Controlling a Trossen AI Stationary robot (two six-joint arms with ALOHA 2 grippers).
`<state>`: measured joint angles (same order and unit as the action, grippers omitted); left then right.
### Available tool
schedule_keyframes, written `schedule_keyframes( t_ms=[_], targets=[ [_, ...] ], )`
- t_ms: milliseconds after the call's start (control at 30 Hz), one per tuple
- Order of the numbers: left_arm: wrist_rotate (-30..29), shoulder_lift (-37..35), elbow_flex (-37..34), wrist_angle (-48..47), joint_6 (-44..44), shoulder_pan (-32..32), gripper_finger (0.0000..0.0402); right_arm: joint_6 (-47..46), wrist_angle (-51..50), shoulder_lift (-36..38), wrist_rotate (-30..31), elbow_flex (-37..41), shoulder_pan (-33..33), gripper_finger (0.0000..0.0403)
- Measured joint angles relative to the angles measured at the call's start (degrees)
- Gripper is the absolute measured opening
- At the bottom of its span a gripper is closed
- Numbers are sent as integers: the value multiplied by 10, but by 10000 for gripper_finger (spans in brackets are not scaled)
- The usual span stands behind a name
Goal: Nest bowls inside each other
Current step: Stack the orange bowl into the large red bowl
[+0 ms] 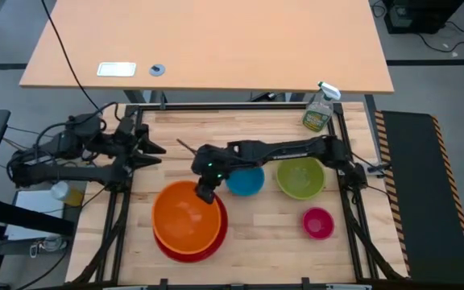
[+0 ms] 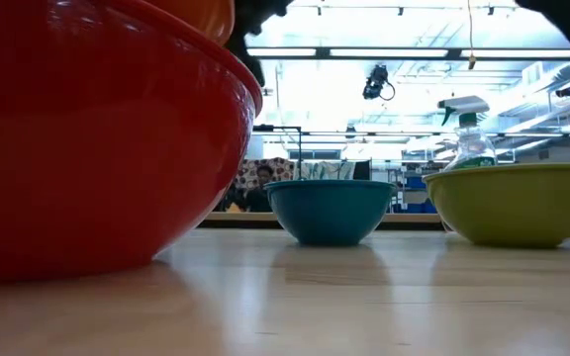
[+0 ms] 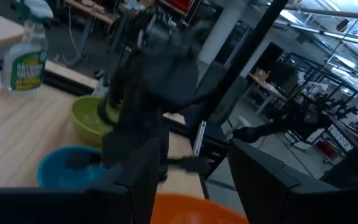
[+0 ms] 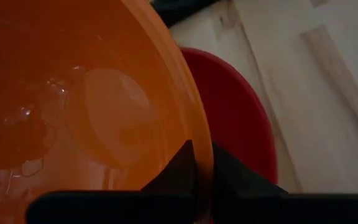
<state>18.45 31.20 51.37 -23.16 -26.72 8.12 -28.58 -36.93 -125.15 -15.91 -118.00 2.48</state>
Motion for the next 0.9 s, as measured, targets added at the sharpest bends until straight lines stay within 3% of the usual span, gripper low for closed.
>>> schedule_keyframes(
  t_ms=[300, 633, 900],
  targets=[
    [-8, -25, 0, -13, 0, 0, 194, 70, -54, -81, 26, -61, 14, 30],
    [-8, -24, 0, -31, -7, 0, 194, 188, -80, -90, 162, -65, 28, 30],
    [-8, -24, 0, -43, -7, 0, 194, 202, -80, -90, 160, -65, 29, 32]
  ],
)
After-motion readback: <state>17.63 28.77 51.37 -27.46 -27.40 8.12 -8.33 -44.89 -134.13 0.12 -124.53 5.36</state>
